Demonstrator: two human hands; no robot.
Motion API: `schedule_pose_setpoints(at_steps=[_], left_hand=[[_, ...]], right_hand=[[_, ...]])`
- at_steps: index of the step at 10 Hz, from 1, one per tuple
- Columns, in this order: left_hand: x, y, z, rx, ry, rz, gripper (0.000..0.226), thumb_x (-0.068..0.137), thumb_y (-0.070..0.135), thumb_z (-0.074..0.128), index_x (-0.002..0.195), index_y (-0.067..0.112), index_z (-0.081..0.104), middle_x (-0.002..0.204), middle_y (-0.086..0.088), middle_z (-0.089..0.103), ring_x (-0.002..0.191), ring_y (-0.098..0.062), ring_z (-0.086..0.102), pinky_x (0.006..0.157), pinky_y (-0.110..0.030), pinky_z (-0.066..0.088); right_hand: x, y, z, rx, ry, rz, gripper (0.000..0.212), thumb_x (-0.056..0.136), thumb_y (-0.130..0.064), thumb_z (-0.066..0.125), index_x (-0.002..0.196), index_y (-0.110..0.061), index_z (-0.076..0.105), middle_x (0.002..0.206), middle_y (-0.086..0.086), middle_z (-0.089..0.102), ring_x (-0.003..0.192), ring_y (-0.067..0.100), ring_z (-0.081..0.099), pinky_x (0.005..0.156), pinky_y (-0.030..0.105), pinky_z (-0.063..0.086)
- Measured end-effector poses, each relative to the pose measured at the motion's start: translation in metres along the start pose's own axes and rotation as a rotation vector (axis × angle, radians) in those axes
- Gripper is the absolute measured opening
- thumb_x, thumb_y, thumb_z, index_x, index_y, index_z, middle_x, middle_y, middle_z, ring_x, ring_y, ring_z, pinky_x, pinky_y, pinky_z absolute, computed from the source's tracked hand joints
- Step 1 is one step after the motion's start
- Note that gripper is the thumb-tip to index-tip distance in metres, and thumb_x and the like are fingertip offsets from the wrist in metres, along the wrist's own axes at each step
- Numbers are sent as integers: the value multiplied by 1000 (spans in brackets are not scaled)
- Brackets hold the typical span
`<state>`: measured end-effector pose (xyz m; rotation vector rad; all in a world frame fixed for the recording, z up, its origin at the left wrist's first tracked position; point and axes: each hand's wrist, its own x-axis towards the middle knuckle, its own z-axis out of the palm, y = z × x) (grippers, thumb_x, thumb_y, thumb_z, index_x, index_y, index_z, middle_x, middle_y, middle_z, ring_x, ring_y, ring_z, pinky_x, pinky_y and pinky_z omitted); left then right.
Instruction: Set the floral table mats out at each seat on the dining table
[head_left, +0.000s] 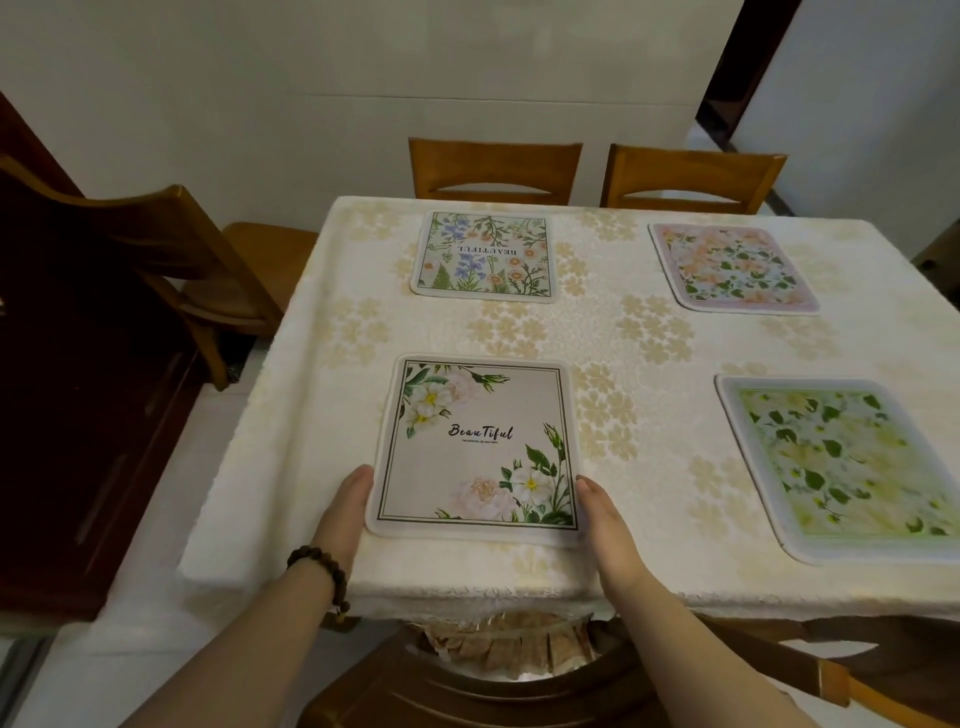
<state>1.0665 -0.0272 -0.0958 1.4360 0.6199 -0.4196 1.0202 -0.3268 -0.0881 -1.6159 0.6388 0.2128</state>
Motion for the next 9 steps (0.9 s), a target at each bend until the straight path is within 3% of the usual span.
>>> schedule_pose_setpoints(at_steps=[2,3,6,7,8,9], left_hand=[[-3,6,7,-55,1,-24,57,90,58,46,139,28,42,113,12,55,96,-7,52,92,-29,32],[-1,2,6,-66,1,-50,63,90,58,45,143,24,39,131,7,49,119,-16,46,103,-31,29],[-17,4,6,-111,-2,-24,37,92,54,44,117,30,56,100,18,69,82,-2,63,77,-16,41],[-21,9,6,-175,26,27,54,94,51,41,140,23,41,139,1,47,119,-13,45,99,-29,31],[-44,19,15,-235,-42,110,53,97,48,36,144,22,36,146,-2,42,133,-18,37,113,-33,24],[-59,23,31,-233,-121,155,50,98,46,35,142,22,38,139,-2,47,127,-16,43,109,-32,28]], right_hand=[[4,-10,0,7,-21,19,53,98,-47,40,144,-21,41,148,0,44,136,20,38,114,38,27],[4,-7,-1,9,-20,16,52,99,-46,39,144,-20,42,148,1,44,136,21,39,114,38,27],[-1,-12,-8,10,-12,20,54,99,-49,37,145,-22,40,150,0,41,137,21,37,116,43,25],[-5,-17,-15,103,31,0,56,98,-50,39,148,-26,34,155,-3,33,141,20,31,117,44,23],[-20,-24,-22,218,77,-63,54,98,-49,40,147,-27,36,153,1,37,136,20,39,112,42,32],[-32,-28,-25,328,109,-93,51,98,-47,42,144,-27,40,148,5,42,129,22,46,107,44,38]])
